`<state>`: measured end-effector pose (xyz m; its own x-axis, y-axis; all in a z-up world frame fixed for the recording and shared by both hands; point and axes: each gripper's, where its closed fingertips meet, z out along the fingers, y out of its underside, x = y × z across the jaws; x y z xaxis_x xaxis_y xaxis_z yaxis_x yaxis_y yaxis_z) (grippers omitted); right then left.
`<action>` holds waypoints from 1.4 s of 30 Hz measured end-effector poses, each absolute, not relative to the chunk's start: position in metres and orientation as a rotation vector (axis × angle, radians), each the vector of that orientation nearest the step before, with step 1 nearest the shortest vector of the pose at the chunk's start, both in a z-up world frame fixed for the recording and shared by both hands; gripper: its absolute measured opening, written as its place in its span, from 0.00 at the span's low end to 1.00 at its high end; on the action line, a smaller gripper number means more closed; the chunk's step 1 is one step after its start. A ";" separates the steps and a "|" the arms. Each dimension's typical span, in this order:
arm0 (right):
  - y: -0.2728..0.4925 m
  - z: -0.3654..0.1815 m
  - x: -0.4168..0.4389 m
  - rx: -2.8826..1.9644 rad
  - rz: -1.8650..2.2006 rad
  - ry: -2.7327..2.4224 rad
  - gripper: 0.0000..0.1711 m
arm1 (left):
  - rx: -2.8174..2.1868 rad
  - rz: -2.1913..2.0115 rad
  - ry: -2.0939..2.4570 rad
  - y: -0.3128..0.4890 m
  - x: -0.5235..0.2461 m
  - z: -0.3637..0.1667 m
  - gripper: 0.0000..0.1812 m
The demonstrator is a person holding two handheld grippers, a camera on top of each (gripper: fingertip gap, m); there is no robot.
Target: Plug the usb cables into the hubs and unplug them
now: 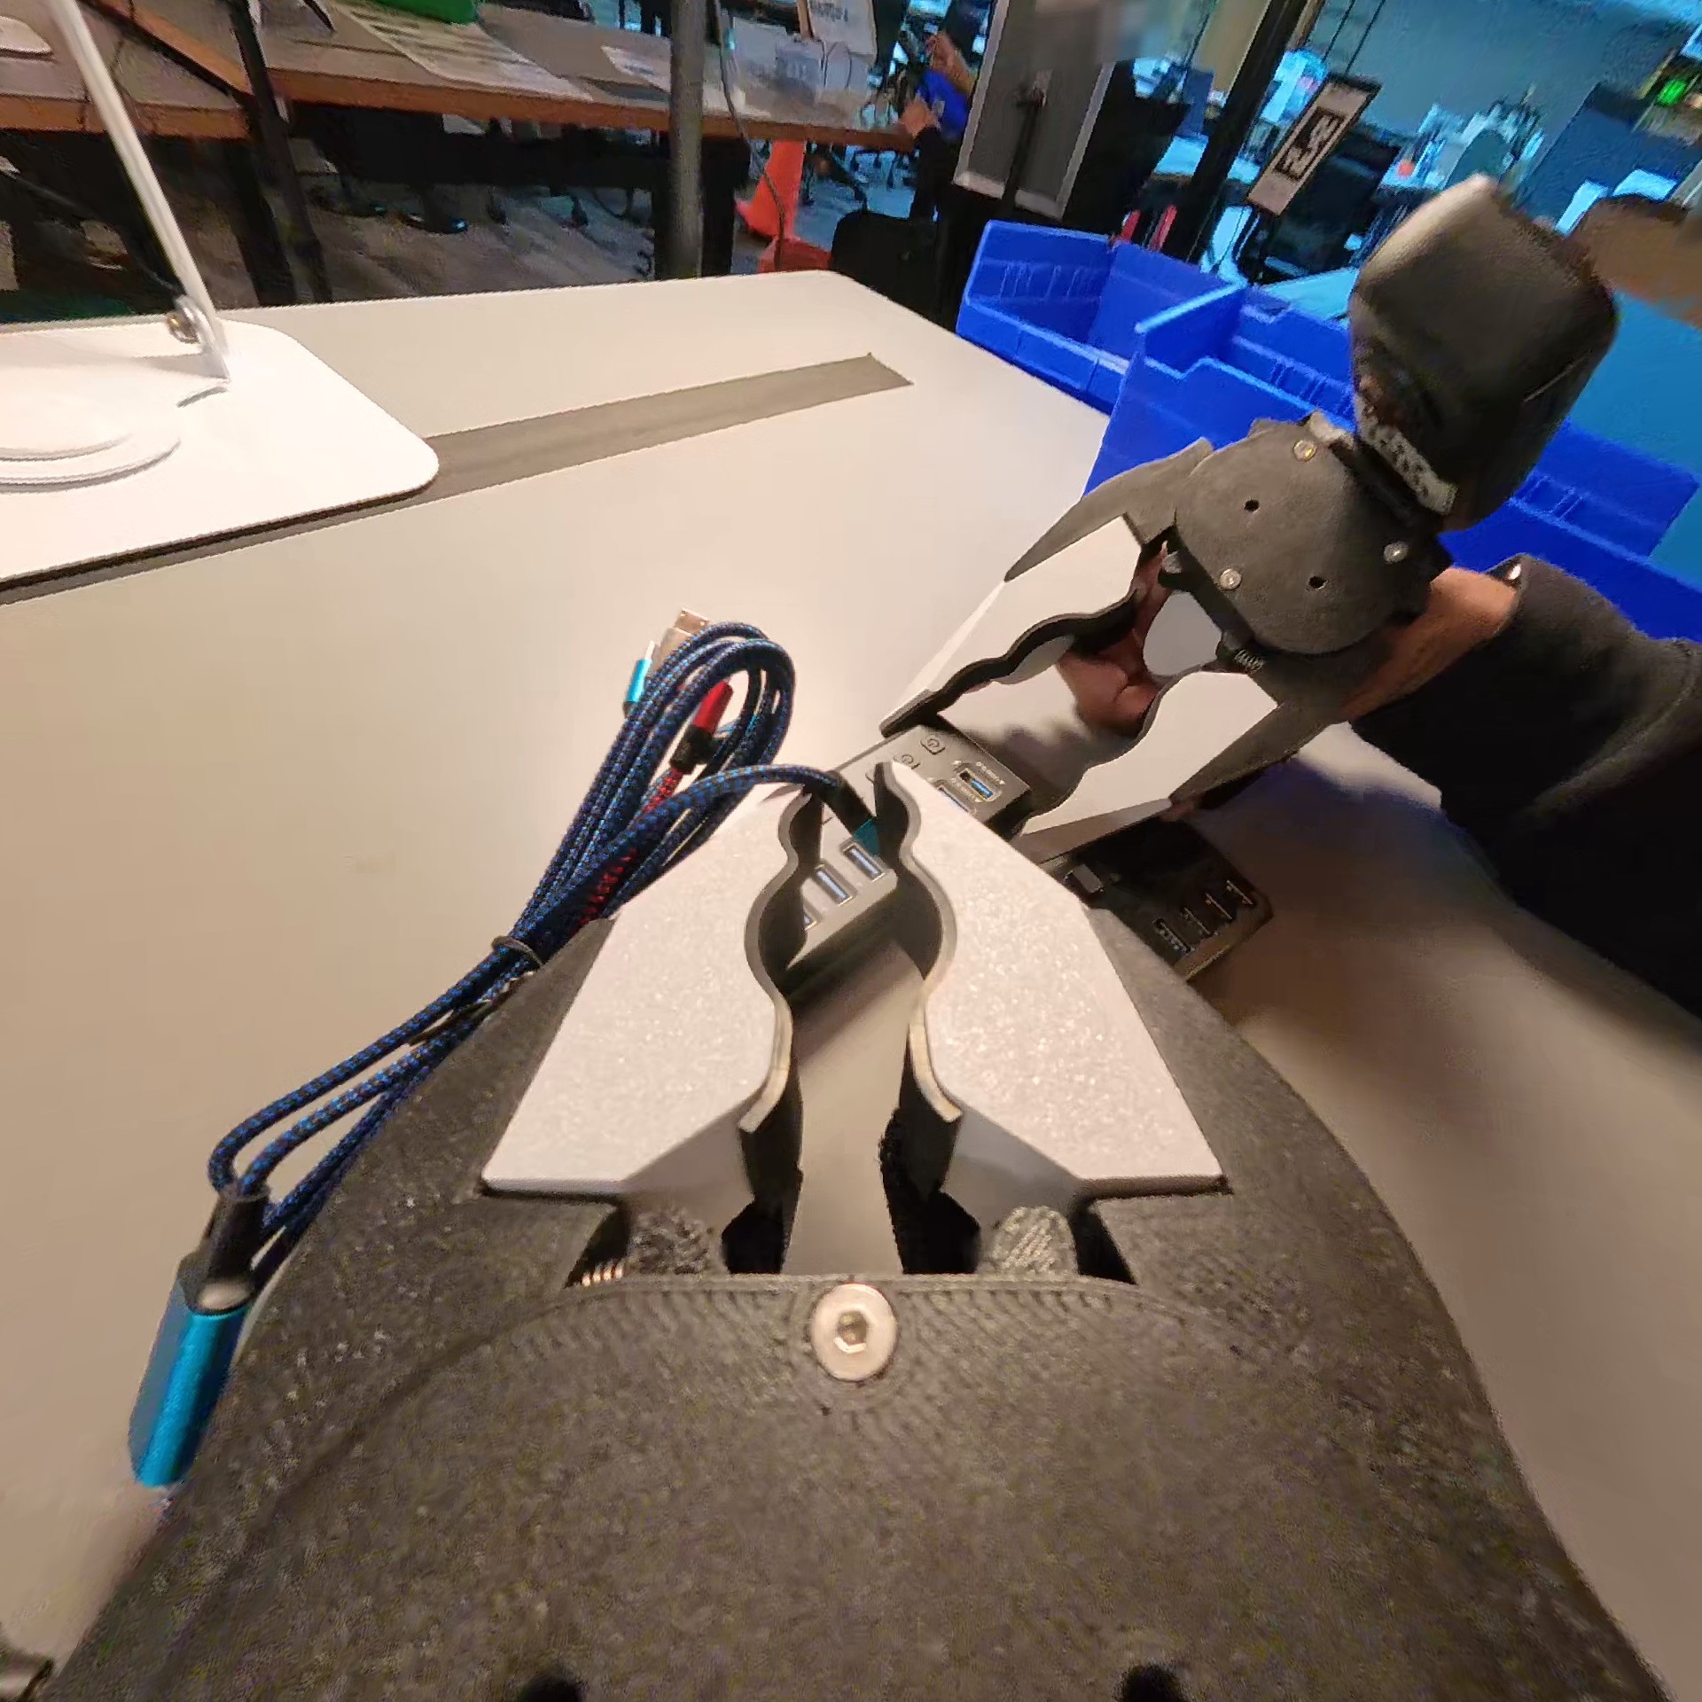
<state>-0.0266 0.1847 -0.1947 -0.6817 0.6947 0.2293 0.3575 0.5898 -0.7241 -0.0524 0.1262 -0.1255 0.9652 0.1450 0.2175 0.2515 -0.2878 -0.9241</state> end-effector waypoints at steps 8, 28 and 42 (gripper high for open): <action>0.183 -0.193 -0.031 -0.832 0.878 -2.279 0.35 | -1.975 -0.020 -0.293 0.152 -0.046 -0.146 0.08; 0.169 -0.162 -0.027 -0.767 0.957 -2.161 0.34 | -1.544 -0.809 -0.665 0.143 -0.062 -0.120 0.06; 0.165 -0.157 -0.027 -0.749 0.966 -2.134 0.34 | -1.505 -0.846 -0.685 0.139 -0.064 -0.117 0.05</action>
